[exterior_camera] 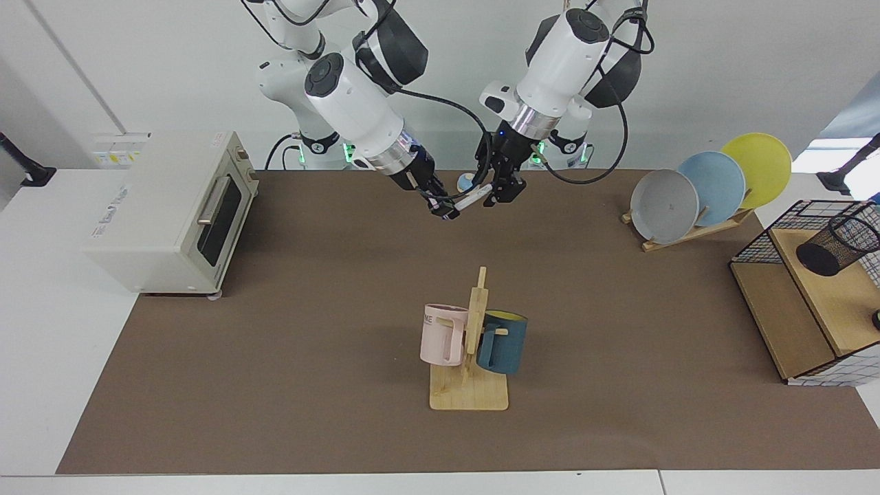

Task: Put markers into pen holder
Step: 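Carry the marker to the middle while the left gripper grasps it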

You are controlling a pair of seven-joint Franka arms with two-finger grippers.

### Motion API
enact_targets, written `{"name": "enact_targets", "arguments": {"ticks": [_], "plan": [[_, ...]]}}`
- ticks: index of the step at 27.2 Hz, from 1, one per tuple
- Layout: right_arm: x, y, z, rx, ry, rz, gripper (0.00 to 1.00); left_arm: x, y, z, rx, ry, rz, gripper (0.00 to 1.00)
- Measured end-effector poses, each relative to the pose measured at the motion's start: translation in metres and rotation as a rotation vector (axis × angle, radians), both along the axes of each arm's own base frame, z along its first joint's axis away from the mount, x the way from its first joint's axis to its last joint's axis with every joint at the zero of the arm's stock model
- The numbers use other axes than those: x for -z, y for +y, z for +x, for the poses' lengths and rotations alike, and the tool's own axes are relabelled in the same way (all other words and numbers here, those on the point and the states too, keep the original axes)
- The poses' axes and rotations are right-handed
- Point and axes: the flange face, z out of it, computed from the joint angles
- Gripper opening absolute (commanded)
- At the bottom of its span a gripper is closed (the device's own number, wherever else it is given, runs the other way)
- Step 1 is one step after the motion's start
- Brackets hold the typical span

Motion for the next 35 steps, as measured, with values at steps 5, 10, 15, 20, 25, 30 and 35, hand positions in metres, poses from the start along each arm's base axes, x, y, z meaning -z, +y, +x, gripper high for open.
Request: {"name": "enact_targets", "arguments": {"ticks": [5, 10, 15, 20, 25, 30, 35], "plan": [[0.000, 0.000, 0.000, 0.001, 0.000, 0.000, 0.00, -0.004, 0.002, 0.003, 0.018, -0.021, -0.004, 0.37], [-0.001, -0.001, 0.000, -0.002, 0.001, 0.000, 0.00, -0.006, 0.002, 0.004, 0.021, -0.028, -0.005, 0.18], [-0.003, -0.001, -0.002, -0.007, 0.004, 0.001, 0.00, -0.007, 0.004, 0.007, 0.018, -0.039, -0.009, 0.13], [-0.006, -0.002, -0.002, -0.006, 0.000, 0.003, 0.08, -0.010, 0.004, 0.007, 0.019, -0.045, -0.011, 0.00], [-0.008, -0.003, -0.002, -0.005, -0.004, 0.005, 1.00, -0.015, 0.003, 0.008, 0.027, -0.055, -0.017, 0.00], [-0.003, -0.003, -0.002, -0.012, -0.007, -0.020, 1.00, -0.025, 0.000, 0.006, 0.034, -0.070, -0.025, 0.00], [-0.002, -0.004, -0.001, -0.018, -0.014, -0.036, 1.00, -0.026, 0.000, 0.005, 0.038, -0.069, -0.024, 0.00]]}}
